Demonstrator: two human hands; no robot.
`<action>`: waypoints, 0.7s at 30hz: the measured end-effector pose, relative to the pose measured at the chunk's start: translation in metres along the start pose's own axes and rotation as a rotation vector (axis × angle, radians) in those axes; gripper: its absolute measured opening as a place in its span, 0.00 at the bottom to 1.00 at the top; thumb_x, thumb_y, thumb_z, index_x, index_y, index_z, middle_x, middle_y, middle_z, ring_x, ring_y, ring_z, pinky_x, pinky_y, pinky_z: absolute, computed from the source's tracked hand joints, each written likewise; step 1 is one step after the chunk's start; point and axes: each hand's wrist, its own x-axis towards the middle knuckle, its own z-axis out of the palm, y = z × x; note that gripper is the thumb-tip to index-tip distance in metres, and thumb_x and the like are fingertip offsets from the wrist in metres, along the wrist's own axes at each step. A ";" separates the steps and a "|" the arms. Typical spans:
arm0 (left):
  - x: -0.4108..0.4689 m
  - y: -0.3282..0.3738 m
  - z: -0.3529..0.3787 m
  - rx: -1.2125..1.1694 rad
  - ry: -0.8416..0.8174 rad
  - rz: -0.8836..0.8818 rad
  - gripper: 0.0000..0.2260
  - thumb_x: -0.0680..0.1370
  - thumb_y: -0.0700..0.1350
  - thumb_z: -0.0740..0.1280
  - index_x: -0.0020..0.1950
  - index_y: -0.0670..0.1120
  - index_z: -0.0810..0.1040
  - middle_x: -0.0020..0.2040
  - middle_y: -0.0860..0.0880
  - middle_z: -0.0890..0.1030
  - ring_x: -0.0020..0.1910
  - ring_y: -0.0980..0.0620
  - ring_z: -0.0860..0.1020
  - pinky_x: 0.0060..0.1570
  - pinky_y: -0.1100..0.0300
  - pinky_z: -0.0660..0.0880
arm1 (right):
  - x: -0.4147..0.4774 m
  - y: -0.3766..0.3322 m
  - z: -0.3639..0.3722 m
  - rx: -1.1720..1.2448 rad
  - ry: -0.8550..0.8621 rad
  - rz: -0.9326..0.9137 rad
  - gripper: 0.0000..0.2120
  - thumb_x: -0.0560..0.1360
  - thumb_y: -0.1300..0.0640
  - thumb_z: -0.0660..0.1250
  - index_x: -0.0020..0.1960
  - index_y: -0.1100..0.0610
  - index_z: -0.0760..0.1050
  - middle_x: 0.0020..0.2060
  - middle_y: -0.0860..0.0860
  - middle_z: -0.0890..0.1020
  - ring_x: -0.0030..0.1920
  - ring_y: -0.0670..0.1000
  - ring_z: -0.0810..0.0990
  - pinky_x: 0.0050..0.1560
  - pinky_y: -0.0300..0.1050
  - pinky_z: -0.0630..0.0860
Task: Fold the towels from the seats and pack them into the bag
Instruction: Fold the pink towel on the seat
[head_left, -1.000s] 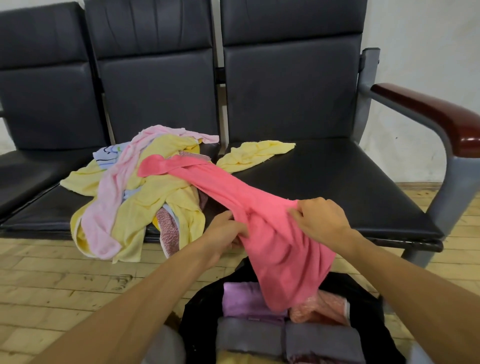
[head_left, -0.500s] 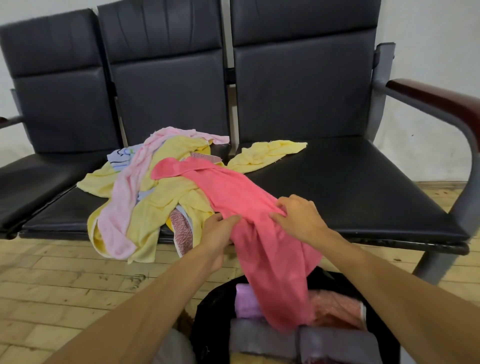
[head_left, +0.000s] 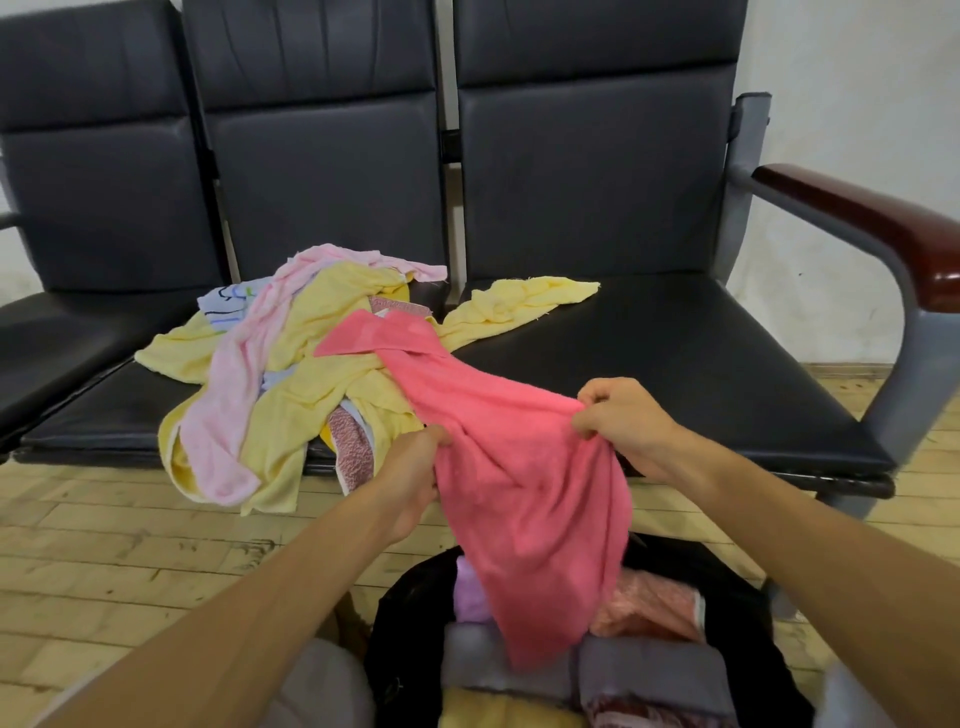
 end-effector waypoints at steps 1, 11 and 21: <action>-0.004 0.000 -0.003 0.001 -0.039 -0.002 0.21 0.75 0.47 0.62 0.62 0.36 0.75 0.49 0.43 0.77 0.48 0.45 0.75 0.48 0.50 0.72 | -0.001 -0.001 0.000 0.070 -0.015 0.038 0.14 0.65 0.75 0.64 0.32 0.57 0.68 0.32 0.53 0.69 0.32 0.48 0.69 0.32 0.42 0.65; -0.013 -0.010 -0.032 0.098 -0.053 0.031 0.12 0.78 0.46 0.66 0.56 0.39 0.79 0.50 0.44 0.84 0.47 0.47 0.80 0.46 0.53 0.75 | -0.013 0.013 0.015 -0.051 -0.321 0.382 0.17 0.70 0.56 0.76 0.55 0.63 0.81 0.48 0.57 0.86 0.51 0.57 0.84 0.57 0.55 0.80; -0.013 -0.015 -0.045 0.096 -0.102 0.041 0.08 0.82 0.42 0.62 0.57 0.42 0.79 0.54 0.44 0.84 0.54 0.45 0.82 0.58 0.47 0.77 | -0.020 0.006 0.011 0.370 -0.068 0.192 0.12 0.69 0.72 0.68 0.49 0.62 0.83 0.45 0.60 0.84 0.39 0.53 0.82 0.38 0.43 0.79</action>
